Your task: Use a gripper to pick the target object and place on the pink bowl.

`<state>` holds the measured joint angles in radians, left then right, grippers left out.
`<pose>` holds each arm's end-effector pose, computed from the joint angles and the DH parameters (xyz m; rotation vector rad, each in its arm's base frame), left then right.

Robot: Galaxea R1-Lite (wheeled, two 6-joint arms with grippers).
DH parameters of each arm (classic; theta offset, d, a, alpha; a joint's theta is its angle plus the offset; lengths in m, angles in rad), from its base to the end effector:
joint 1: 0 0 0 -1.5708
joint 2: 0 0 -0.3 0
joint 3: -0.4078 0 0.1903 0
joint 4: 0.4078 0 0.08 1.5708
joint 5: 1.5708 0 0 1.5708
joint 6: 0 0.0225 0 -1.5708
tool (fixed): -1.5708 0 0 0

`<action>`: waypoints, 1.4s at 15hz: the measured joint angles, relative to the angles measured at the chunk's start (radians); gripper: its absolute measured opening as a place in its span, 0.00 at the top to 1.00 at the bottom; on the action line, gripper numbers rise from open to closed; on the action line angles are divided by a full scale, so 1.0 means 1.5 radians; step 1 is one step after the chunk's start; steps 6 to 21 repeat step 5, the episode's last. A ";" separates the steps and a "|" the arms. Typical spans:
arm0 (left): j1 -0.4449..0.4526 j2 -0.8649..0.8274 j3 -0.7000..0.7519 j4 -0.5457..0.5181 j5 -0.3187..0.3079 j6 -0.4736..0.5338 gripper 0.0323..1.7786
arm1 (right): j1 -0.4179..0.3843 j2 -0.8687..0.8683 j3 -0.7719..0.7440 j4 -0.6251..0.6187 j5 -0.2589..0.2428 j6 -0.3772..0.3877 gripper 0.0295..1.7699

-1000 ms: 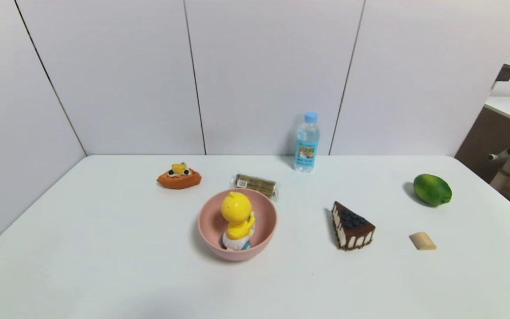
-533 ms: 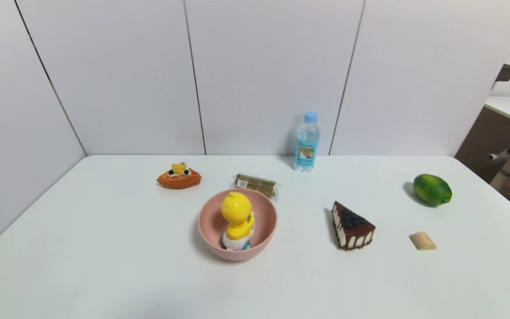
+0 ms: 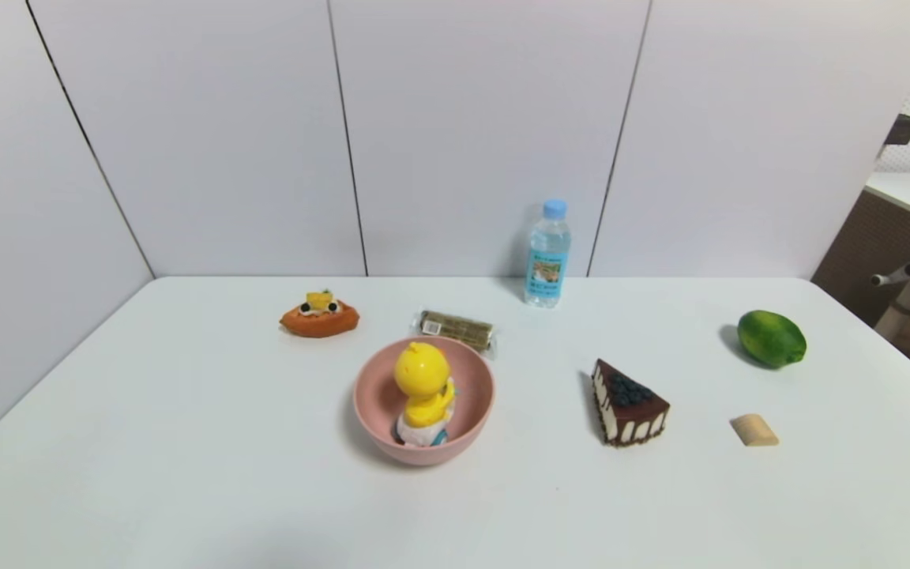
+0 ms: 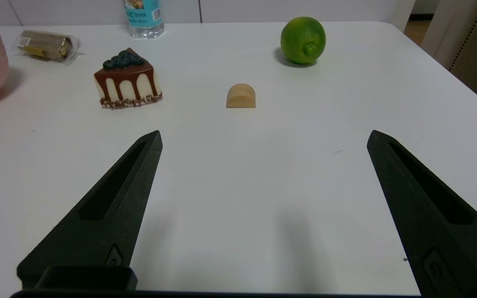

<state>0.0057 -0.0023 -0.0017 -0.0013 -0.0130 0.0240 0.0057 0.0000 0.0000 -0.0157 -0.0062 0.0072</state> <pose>-0.0231 -0.0004 0.0760 0.0240 -0.0054 -0.0072 -0.0228 -0.0003 0.0771 0.0073 -0.0157 -0.0004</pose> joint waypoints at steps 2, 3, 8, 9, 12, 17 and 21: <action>0.000 0.000 0.000 0.000 0.000 0.001 0.05 | 0.000 0.000 0.000 -0.006 0.001 0.001 0.03; 0.000 0.000 0.000 0.000 0.000 0.000 0.05 | 0.000 0.000 0.000 -0.008 0.001 0.003 0.03; 0.000 0.000 0.000 0.000 0.000 0.000 0.05 | 0.000 0.000 0.000 -0.009 0.001 0.003 0.03; 0.000 0.000 0.000 0.000 0.000 0.000 0.05 | 0.000 0.000 0.000 -0.009 0.001 0.003 0.03; 0.000 0.000 0.000 0.000 0.000 0.000 0.05 | 0.000 0.000 0.000 -0.009 0.001 0.003 0.03; 0.000 0.000 0.000 0.000 0.000 0.000 0.05 | 0.000 0.000 0.000 -0.009 0.001 0.003 0.03; 0.000 0.000 0.000 0.000 0.000 0.000 0.05 | 0.000 0.000 0.000 -0.009 0.001 0.003 0.03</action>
